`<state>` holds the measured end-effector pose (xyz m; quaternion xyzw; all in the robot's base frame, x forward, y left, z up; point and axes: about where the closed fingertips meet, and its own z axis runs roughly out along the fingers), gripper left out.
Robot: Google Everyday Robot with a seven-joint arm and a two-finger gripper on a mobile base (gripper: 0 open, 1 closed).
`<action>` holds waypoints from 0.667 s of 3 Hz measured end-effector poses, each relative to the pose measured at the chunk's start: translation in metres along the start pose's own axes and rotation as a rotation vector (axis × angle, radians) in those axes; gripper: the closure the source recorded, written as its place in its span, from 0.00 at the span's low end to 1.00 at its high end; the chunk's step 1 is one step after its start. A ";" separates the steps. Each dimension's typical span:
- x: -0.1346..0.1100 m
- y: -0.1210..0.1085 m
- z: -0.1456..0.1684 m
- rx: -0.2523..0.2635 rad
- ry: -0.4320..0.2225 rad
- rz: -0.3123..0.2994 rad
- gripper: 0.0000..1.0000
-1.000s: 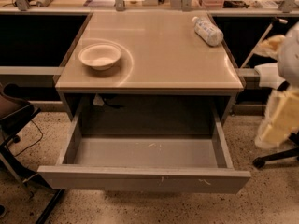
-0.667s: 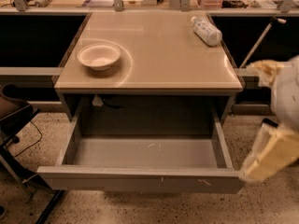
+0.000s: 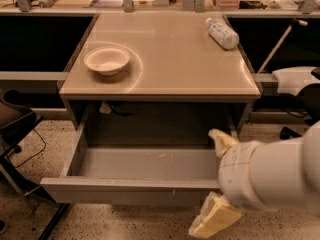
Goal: Close top drawer
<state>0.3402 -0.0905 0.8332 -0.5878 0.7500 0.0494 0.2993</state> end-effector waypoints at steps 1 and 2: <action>0.062 0.041 0.103 -0.143 0.025 0.120 0.00; 0.119 0.065 0.148 -0.200 0.092 0.206 0.00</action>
Offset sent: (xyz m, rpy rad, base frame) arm -0.0566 -0.1165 -0.3884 0.0027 0.6116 -0.4560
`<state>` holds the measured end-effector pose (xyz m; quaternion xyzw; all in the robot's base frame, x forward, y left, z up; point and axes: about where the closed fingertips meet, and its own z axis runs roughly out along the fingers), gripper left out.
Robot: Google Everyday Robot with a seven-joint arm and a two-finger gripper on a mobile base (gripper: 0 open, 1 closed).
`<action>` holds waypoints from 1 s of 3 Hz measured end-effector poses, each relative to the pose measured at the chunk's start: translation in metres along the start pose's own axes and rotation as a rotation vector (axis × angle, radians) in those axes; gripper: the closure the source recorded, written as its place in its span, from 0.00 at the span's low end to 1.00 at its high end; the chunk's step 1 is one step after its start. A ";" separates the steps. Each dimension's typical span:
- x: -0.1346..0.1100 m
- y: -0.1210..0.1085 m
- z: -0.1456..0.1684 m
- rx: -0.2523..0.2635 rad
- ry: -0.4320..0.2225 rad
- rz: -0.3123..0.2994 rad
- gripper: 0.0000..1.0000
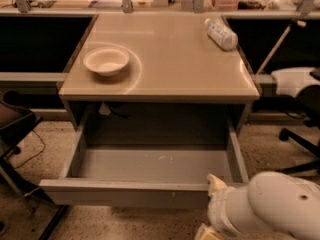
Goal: Close top drawer
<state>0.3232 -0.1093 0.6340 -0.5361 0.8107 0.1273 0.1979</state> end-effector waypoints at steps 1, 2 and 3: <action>-0.006 -0.005 -0.004 0.000 0.000 0.000 0.00; -0.008 -0.008 -0.006 0.000 0.000 0.000 0.00; -0.039 -0.025 -0.048 0.050 -0.004 -0.008 0.00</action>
Offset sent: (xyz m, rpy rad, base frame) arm 0.0343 0.0150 0.0592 -0.0128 0.0160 0.0478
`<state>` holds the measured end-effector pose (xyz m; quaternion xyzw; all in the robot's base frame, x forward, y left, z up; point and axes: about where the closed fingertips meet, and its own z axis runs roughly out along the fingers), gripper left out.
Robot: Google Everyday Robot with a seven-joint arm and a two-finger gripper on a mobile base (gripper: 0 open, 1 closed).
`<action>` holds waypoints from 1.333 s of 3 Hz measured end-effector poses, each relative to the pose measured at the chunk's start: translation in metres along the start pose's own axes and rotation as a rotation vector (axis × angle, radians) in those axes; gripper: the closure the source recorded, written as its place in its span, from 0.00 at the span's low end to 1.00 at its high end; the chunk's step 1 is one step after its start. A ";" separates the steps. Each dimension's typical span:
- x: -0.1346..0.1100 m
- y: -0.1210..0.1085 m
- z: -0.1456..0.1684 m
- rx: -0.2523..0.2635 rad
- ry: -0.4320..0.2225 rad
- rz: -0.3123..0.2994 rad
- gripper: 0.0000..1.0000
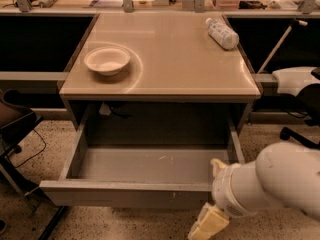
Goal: Close top drawer
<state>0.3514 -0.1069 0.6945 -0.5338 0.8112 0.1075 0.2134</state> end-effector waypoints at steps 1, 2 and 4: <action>-0.025 -0.011 -0.073 0.100 0.017 -0.004 0.00; -0.002 -0.002 -0.104 0.148 0.078 0.061 0.00; 0.106 0.078 0.022 -0.129 0.190 0.118 0.00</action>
Offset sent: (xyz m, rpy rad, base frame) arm -0.0750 -0.0860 0.0814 -0.1953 0.0199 -0.2447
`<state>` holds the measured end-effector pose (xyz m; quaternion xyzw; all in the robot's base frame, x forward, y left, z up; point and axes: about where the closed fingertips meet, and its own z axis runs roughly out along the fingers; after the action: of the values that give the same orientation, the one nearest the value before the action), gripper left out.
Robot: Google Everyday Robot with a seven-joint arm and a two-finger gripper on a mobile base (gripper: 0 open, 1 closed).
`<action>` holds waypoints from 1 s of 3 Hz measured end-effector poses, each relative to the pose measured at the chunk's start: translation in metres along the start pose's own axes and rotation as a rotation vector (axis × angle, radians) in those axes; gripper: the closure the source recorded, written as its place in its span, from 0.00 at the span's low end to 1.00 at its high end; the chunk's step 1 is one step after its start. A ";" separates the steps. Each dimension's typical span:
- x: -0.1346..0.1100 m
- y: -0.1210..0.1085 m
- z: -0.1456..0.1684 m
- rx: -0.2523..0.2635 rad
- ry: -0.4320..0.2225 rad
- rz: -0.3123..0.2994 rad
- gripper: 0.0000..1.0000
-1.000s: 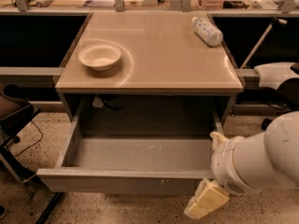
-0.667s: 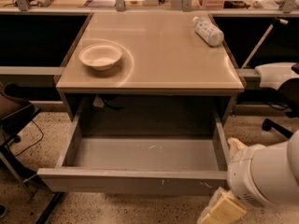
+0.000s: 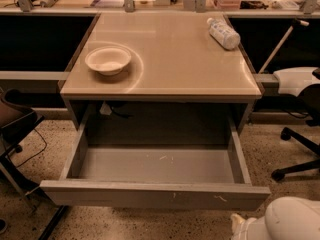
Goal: Close top drawer
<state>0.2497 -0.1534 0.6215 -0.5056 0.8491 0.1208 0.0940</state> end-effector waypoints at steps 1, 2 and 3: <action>0.017 0.009 0.068 -0.124 0.031 -0.015 0.00; -0.013 -0.038 0.093 -0.059 -0.004 -0.036 0.00; -0.036 -0.061 0.090 0.005 -0.054 -0.046 0.00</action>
Offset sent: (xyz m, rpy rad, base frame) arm 0.1406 0.0381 -0.1008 0.0398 -0.1155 0.0272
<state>0.3235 -0.1245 0.5394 -0.5214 0.8347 0.1300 0.1208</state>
